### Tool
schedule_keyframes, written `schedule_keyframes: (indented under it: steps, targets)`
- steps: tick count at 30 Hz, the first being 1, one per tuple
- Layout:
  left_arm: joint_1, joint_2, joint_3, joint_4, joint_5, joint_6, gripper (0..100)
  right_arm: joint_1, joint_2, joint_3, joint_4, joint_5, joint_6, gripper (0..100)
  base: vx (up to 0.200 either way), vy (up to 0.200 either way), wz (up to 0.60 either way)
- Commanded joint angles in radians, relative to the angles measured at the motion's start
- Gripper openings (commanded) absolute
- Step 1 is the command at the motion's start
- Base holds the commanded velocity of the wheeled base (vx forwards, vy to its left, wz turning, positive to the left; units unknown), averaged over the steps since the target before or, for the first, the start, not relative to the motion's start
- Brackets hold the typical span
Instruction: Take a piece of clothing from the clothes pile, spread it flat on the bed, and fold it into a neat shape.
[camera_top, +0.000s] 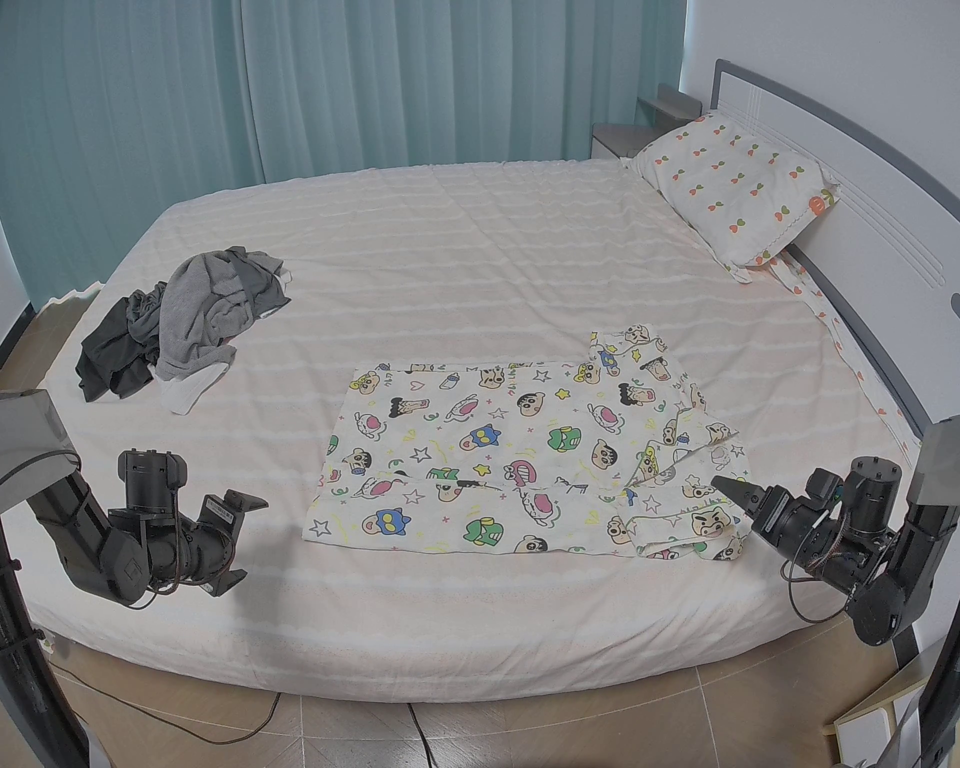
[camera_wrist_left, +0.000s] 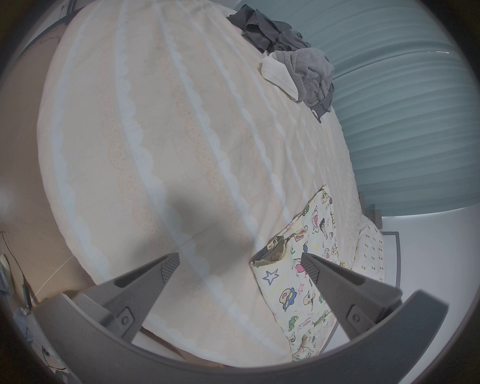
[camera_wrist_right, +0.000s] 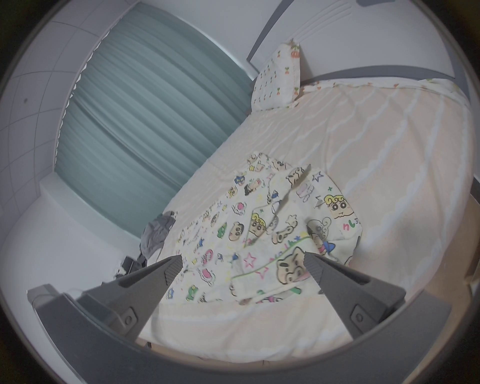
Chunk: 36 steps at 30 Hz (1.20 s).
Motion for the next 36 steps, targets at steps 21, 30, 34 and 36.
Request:
schedule_keyframes:
  steps: [21,30,34,36]
  targets:
    - [-0.005,-0.034,0.08,-0.08,-0.151,-0.001,100,-0.062,0.126,-0.143,0.112,0.118,-0.075,100,0.0,0.0,0.0]
    - [-0.005,-0.034,0.079,-0.08,-0.149,-0.001,100,-0.039,0.133,-0.137,0.112,0.113,-0.082,0,0.0,0.0,0.0]
    - [-0.005,-0.034,0.079,-0.08,-0.149,0.002,100,-0.043,0.124,-0.126,0.11,0.098,-0.096,0,0.0,0.0,0.0]
    - [-0.007,-0.034,0.079,-0.08,-0.148,0.002,100,-0.045,0.121,-0.125,0.11,0.096,-0.098,0,0.0,0.0,0.0]
